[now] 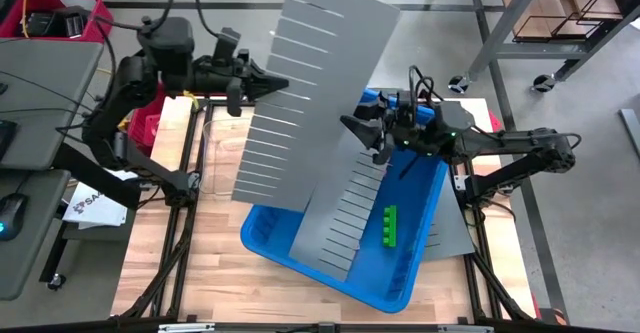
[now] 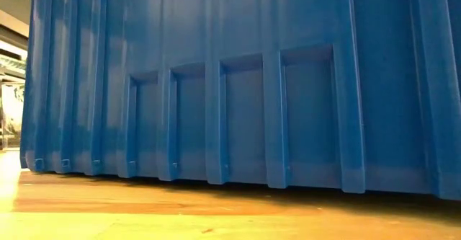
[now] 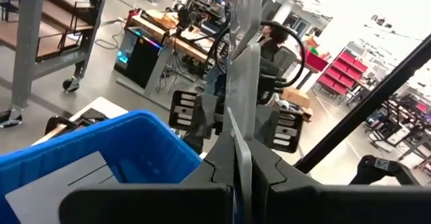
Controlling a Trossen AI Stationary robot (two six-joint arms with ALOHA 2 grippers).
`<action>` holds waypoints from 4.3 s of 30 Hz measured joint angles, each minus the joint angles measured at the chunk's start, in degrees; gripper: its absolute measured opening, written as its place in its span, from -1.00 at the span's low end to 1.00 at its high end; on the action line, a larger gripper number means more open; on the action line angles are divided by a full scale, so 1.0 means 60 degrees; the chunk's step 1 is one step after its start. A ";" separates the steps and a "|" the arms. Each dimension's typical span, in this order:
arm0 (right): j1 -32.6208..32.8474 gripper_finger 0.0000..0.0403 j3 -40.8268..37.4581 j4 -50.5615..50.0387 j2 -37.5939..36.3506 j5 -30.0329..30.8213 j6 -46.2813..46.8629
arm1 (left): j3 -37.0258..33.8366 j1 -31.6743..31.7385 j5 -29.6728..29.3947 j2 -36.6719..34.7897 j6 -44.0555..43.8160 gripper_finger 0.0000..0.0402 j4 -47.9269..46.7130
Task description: Sort blocks
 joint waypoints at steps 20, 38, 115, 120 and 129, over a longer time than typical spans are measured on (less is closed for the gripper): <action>0.0281 -0.99 0.0436 -0.1286 -0.0386 0.1025 0.0372 | 0.0000 0.0370 -0.0145 0.0606 0.1696 -0.73 -0.1384; 0.0299 -1.00 0.3625 -0.4336 -0.2026 0.2204 -0.2024 | -0.2308 0.0863 -0.0506 0.0905 0.2805 -0.58 -0.3556; -0.1291 -1.00 0.2226 -1.8887 -0.4161 0.5075 0.9397 | -0.4339 0.0779 -0.1996 0.2842 0.6497 -1.00 -0.5708; -0.1139 -1.00 0.0216 -1.8130 -0.4131 0.2732 1.0207 | -0.4339 0.0778 -0.1993 0.2842 0.6349 -1.00 -0.5697; -0.0147 -1.00 -0.2273 -1.5288 -0.4222 0.1275 1.1707 | -0.4339 0.0778 -0.1989 0.2842 0.6342 -1.00 -0.5676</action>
